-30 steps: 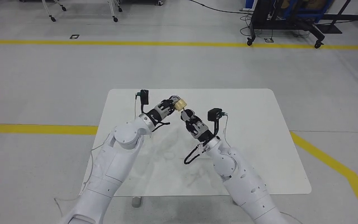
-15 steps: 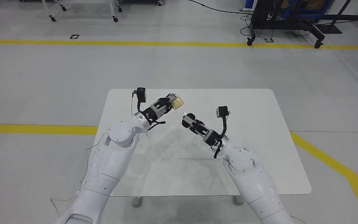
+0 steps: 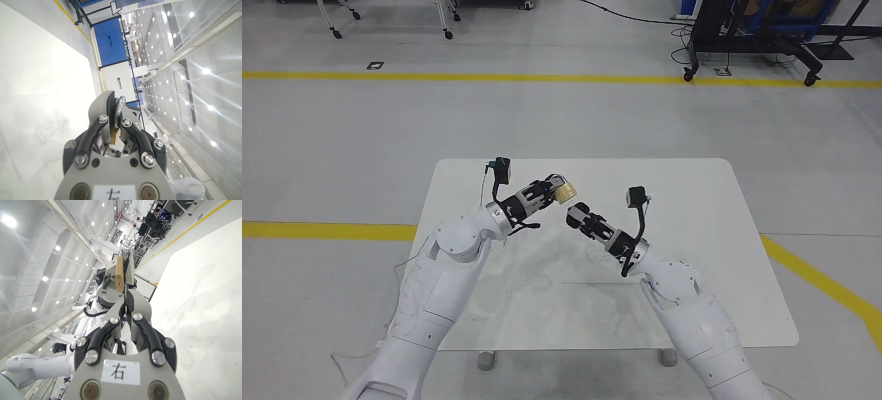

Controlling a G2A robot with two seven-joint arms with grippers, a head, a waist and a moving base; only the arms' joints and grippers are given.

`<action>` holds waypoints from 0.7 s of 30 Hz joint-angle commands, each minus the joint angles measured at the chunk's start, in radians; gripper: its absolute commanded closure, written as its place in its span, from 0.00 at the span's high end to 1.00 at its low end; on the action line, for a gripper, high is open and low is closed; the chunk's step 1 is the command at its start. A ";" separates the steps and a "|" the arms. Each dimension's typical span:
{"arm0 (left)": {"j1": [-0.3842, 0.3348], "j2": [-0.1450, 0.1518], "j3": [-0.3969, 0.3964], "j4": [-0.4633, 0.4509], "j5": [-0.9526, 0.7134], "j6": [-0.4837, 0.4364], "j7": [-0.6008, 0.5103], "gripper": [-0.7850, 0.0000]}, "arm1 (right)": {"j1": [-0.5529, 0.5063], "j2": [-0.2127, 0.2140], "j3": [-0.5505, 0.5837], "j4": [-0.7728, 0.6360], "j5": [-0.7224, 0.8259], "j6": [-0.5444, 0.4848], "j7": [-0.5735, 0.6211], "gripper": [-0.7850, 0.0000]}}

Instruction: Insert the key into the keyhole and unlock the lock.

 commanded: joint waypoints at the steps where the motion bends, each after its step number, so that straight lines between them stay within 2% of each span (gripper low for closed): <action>1: -0.002 0.001 0.002 0.002 0.002 0.001 -0.006 0.00 | 0.001 0.001 0.000 -0.001 0.002 -0.001 0.003 0.00; 21: -0.014 0.001 0.019 0.022 -0.006 -0.011 -0.009 0.00 | 0.012 0.012 -0.007 -0.002 -0.004 0.001 0.000 0.00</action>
